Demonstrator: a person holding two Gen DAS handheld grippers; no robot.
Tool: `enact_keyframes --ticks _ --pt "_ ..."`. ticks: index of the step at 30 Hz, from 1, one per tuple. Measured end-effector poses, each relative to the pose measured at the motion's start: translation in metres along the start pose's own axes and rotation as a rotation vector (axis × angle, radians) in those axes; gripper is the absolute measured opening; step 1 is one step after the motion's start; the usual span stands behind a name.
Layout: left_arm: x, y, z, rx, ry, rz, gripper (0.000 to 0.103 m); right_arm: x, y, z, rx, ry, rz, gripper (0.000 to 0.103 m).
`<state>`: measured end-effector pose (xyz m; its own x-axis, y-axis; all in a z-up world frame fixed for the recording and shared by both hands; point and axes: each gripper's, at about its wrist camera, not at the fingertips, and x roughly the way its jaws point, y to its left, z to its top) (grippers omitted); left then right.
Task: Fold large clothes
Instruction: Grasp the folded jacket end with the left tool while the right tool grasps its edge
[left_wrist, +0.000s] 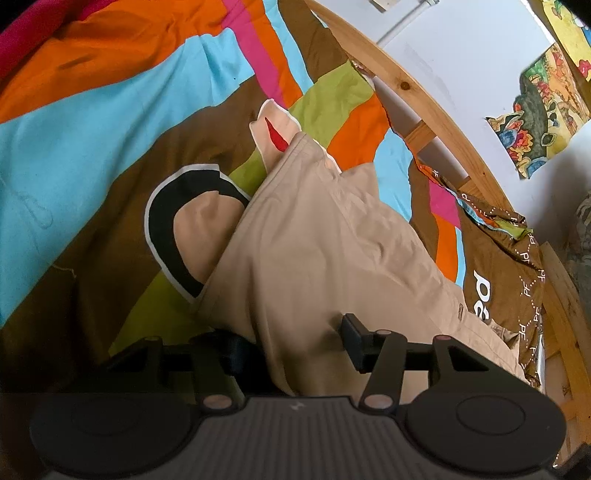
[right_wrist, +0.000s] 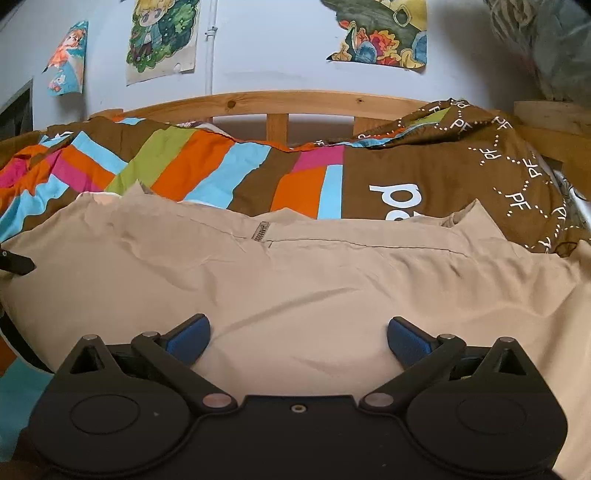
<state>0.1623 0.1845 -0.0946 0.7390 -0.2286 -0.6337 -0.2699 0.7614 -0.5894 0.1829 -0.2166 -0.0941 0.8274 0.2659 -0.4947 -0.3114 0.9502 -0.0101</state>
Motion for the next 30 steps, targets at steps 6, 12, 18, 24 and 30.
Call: enact_keyframes --ticks 6,12,18,24,30 --pt "0.002 0.000 0.002 -0.015 0.011 0.002 0.057 -0.040 -0.005 0.006 0.017 0.032 -0.005 0.102" --pt "0.003 0.000 0.002 -0.027 0.016 0.004 0.058 -0.091 -0.038 -0.002 0.274 0.159 0.030 0.102" --pt "-0.002 -0.001 0.002 -0.030 -0.005 0.001 0.027 -0.083 -0.083 -0.022 0.670 0.183 -0.027 0.094" --pt "-0.012 -0.005 0.004 -0.044 -0.027 0.001 0.012 -0.091 -0.098 -0.032 0.851 0.136 -0.117 0.052" --pt "-0.016 -0.010 0.003 -0.026 -0.039 0.010 0.010 -0.124 -0.109 -0.034 0.885 0.137 -0.255 0.059"
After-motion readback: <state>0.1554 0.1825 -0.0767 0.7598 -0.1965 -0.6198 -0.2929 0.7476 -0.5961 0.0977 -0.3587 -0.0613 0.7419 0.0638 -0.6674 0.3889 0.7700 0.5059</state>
